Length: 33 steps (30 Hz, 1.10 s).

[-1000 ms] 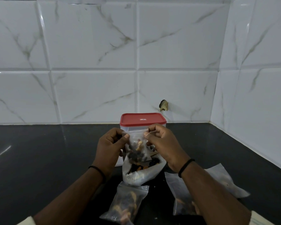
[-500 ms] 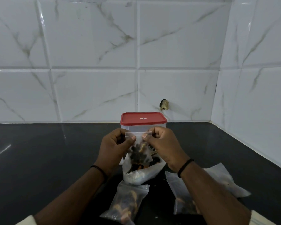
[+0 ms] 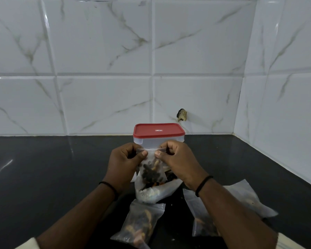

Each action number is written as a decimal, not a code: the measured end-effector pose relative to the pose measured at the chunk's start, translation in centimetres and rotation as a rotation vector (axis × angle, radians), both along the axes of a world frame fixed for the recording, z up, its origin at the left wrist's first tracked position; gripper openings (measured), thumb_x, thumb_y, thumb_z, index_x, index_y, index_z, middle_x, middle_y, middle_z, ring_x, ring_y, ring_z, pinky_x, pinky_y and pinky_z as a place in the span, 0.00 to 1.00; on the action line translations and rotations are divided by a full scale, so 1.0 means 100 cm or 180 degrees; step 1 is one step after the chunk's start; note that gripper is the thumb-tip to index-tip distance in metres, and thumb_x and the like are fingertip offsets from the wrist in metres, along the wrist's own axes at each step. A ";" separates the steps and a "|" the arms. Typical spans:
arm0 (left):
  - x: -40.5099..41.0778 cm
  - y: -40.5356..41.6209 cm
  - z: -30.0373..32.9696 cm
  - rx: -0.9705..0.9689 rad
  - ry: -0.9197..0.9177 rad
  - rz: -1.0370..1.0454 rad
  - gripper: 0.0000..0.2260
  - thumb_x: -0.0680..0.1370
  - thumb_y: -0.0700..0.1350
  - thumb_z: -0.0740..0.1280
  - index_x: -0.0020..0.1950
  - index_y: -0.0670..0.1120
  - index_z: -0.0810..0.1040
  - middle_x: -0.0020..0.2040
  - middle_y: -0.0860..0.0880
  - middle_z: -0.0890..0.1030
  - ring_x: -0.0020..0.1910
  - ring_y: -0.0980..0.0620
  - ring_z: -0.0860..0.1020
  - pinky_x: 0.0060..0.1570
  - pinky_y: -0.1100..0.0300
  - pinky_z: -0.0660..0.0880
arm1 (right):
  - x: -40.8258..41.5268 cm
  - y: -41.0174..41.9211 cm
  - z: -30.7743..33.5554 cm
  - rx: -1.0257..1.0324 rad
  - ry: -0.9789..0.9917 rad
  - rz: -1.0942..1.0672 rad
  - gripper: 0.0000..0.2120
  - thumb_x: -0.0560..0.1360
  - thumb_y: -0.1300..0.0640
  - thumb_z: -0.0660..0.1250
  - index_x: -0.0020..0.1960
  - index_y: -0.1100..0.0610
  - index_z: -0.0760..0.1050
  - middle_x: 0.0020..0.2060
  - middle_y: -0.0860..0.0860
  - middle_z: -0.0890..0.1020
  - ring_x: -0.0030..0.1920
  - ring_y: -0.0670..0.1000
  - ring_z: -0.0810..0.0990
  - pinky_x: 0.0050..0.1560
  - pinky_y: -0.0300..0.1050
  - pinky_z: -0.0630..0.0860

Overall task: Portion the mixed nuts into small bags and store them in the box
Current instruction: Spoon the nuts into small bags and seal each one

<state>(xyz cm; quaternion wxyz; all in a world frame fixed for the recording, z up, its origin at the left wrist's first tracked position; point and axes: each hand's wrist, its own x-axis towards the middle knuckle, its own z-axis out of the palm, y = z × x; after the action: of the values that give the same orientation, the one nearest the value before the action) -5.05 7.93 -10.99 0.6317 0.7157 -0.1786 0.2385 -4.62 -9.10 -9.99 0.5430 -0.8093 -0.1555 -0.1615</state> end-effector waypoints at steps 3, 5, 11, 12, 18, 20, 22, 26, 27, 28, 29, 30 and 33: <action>-0.001 0.000 0.000 -0.0015 0.0006 -0.0001 0.03 0.75 0.32 0.69 0.41 0.35 0.80 0.33 0.44 0.81 0.27 0.59 0.76 0.27 0.68 0.72 | -0.001 0.000 0.001 0.0134 0.0112 0.0038 0.03 0.76 0.57 0.71 0.48 0.56 0.80 0.43 0.53 0.85 0.45 0.53 0.85 0.48 0.50 0.84; -0.002 -0.001 0.001 -0.0116 0.0017 -0.0012 0.02 0.74 0.31 0.70 0.41 0.34 0.81 0.32 0.43 0.81 0.26 0.58 0.76 0.26 0.68 0.72 | -0.002 -0.001 0.003 0.0178 0.0140 0.0088 0.03 0.76 0.58 0.72 0.49 0.56 0.81 0.42 0.52 0.85 0.43 0.50 0.84 0.47 0.49 0.84; -0.004 -0.002 0.002 -0.0291 0.0089 -0.0037 0.02 0.71 0.31 0.72 0.38 0.34 0.82 0.30 0.44 0.81 0.24 0.57 0.76 0.25 0.68 0.71 | -0.002 -0.002 0.003 0.0025 0.0065 -0.0033 0.03 0.75 0.57 0.74 0.45 0.57 0.82 0.39 0.52 0.85 0.42 0.53 0.85 0.45 0.51 0.84; -0.003 -0.001 0.002 -0.0310 0.0115 -0.0036 0.03 0.71 0.31 0.72 0.37 0.34 0.82 0.29 0.44 0.81 0.24 0.56 0.75 0.25 0.67 0.71 | -0.002 -0.002 0.003 -0.0009 0.0032 -0.0053 0.03 0.74 0.57 0.74 0.44 0.57 0.82 0.38 0.52 0.85 0.41 0.52 0.85 0.44 0.49 0.84; -0.002 -0.002 0.002 -0.0368 0.0154 0.0017 0.04 0.71 0.31 0.72 0.37 0.32 0.80 0.31 0.38 0.80 0.24 0.56 0.75 0.25 0.67 0.71 | -0.004 -0.002 0.005 0.0017 -0.0041 -0.0120 0.03 0.73 0.57 0.76 0.42 0.56 0.83 0.36 0.49 0.85 0.36 0.44 0.82 0.39 0.37 0.79; -0.004 -0.002 0.002 -0.0360 0.0149 -0.0012 0.04 0.71 0.31 0.72 0.37 0.32 0.80 0.31 0.38 0.80 0.24 0.56 0.74 0.25 0.67 0.71 | -0.004 -0.003 0.005 0.0175 0.0046 -0.0024 0.03 0.72 0.58 0.76 0.43 0.56 0.83 0.37 0.50 0.85 0.36 0.44 0.82 0.40 0.38 0.79; -0.004 -0.001 0.002 -0.0374 0.0168 -0.0035 0.03 0.71 0.32 0.72 0.37 0.33 0.81 0.32 0.38 0.80 0.24 0.55 0.75 0.24 0.66 0.71 | -0.004 -0.004 0.005 0.0307 0.0133 0.0024 0.04 0.72 0.58 0.77 0.43 0.56 0.82 0.37 0.51 0.85 0.37 0.47 0.83 0.42 0.41 0.81; -0.001 0.002 0.001 -0.0361 0.0237 0.0035 0.04 0.71 0.33 0.73 0.36 0.37 0.82 0.33 0.38 0.81 0.25 0.55 0.75 0.24 0.66 0.71 | -0.003 -0.006 0.005 0.0463 0.0223 0.0023 0.05 0.72 0.61 0.76 0.40 0.56 0.81 0.36 0.50 0.84 0.36 0.44 0.83 0.37 0.39 0.80; 0.000 0.003 0.000 -0.0359 0.0253 0.0053 0.04 0.71 0.33 0.73 0.36 0.38 0.82 0.33 0.37 0.81 0.26 0.55 0.74 0.24 0.65 0.71 | -0.003 -0.007 0.005 0.0419 0.0196 -0.0001 0.06 0.72 0.61 0.76 0.39 0.56 0.81 0.34 0.48 0.83 0.34 0.41 0.81 0.36 0.36 0.77; 0.001 0.003 0.000 -0.0358 0.0263 0.0062 0.04 0.71 0.34 0.73 0.36 0.38 0.82 0.34 0.37 0.81 0.26 0.54 0.74 0.25 0.65 0.71 | -0.003 -0.007 0.006 0.0345 0.0152 -0.0033 0.07 0.72 0.61 0.76 0.38 0.55 0.80 0.33 0.47 0.83 0.32 0.39 0.80 0.36 0.34 0.76; 0.001 0.003 0.000 -0.0362 0.0270 0.0062 0.04 0.71 0.34 0.73 0.37 0.37 0.82 0.33 0.37 0.81 0.26 0.54 0.74 0.25 0.65 0.71 | -0.003 -0.007 0.006 0.0250 0.0091 -0.0078 0.07 0.72 0.61 0.76 0.37 0.55 0.80 0.32 0.46 0.82 0.31 0.38 0.79 0.36 0.33 0.75; 0.001 0.003 0.000 -0.0377 0.0271 0.0043 0.03 0.71 0.34 0.73 0.37 0.36 0.82 0.33 0.37 0.81 0.26 0.54 0.75 0.25 0.65 0.71 | -0.003 -0.008 0.007 0.0153 0.0025 -0.0122 0.08 0.72 0.60 0.76 0.36 0.54 0.80 0.31 0.45 0.81 0.30 0.38 0.78 0.36 0.33 0.75; -0.001 0.001 0.001 -0.0446 0.0232 -0.0040 0.03 0.72 0.33 0.72 0.38 0.35 0.82 0.32 0.39 0.81 0.26 0.55 0.76 0.25 0.66 0.71 | -0.002 -0.008 0.007 0.0085 -0.0074 -0.0162 0.08 0.73 0.59 0.75 0.37 0.53 0.79 0.32 0.45 0.82 0.31 0.39 0.78 0.36 0.32 0.74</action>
<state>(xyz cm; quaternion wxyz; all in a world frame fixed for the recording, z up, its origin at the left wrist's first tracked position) -5.16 8.02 -10.92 0.6878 0.6768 -0.1428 0.2202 -4.84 -9.89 -9.28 0.5476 -0.8037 -0.1390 -0.1867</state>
